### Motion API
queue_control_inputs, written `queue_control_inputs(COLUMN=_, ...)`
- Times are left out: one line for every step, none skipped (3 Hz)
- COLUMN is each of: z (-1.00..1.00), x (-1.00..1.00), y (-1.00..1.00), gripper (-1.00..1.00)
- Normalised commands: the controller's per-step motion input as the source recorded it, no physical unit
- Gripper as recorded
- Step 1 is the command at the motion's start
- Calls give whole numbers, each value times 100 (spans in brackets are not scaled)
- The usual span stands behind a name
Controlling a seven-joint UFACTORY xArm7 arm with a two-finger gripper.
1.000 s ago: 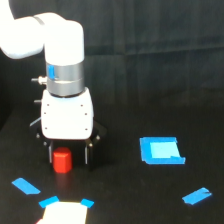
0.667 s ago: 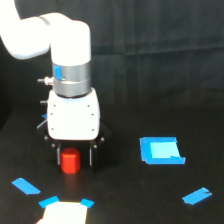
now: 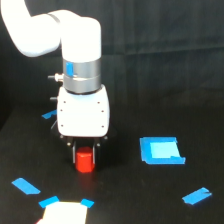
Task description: Pick up the red object from the table
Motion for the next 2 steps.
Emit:
queue_control_inputs(z=100, x=100, y=-48, gripper=-100)
queue_control_inputs(z=100, x=100, y=-16, gripper=-80)
